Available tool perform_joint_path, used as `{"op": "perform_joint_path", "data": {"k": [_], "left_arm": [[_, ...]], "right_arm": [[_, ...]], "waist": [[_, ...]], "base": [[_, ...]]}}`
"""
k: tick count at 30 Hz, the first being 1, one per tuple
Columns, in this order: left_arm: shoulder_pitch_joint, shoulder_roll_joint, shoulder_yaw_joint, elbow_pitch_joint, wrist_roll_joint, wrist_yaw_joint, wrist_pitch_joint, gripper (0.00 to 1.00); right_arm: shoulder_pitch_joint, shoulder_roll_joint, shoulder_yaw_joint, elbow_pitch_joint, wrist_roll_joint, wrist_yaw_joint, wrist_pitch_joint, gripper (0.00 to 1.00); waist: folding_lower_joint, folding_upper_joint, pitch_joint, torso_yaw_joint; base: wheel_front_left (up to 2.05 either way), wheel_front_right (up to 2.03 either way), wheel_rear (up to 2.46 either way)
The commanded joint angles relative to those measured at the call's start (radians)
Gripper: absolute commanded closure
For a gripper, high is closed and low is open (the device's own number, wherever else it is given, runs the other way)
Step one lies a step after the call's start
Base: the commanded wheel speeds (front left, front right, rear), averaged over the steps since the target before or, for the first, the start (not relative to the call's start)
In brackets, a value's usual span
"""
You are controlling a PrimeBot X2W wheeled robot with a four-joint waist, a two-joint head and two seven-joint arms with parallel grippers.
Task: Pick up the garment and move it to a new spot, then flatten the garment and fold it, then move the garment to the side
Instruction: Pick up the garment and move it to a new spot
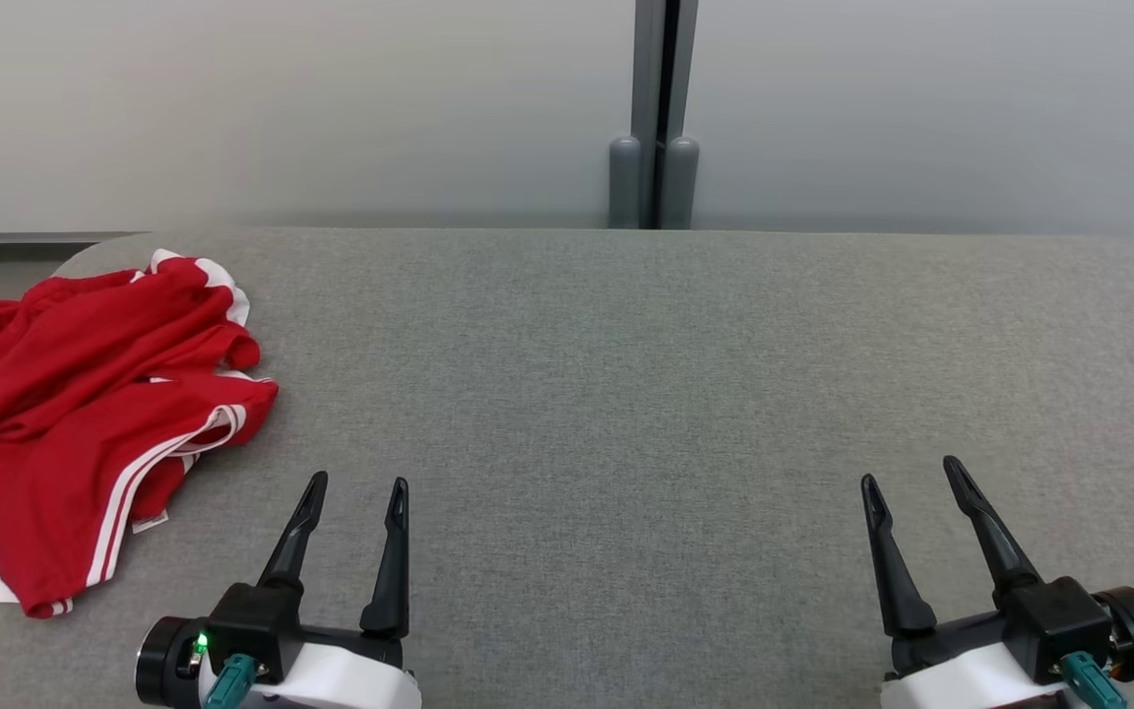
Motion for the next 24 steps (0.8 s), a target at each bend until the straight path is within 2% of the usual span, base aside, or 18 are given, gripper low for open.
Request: {"op": "perform_joint_path", "data": {"k": [1,16,24], "left_arm": [[-0.011,0.005,0.000,0.001,0.004,0.003,-0.005,0.00],[0.016,0.004,0.003,0.003,-0.011,0.021,-0.003,0.00],[0.028,0.005,0.013,-0.001,-0.007,0.019,-0.003,0.00]], "right_arm": [[0.009,-0.004,-0.002,-0.002,-0.001,0.000,-0.006,0.00],[0.015,-0.004,0.026,0.002,-0.003,0.000,-0.006,0.00],[0.012,-0.004,0.048,0.007,0.007,0.000,-0.006,0.00]], "waist": [[0.0000,0.0000,0.000,0.022],[0.0000,0.0000,-0.003,0.335],[0.0000,0.0000,-0.010,0.454]], "base": [[0.00,0.00,0.00],[0.00,0.00,0.00],[0.00,0.00,0.00]]}}
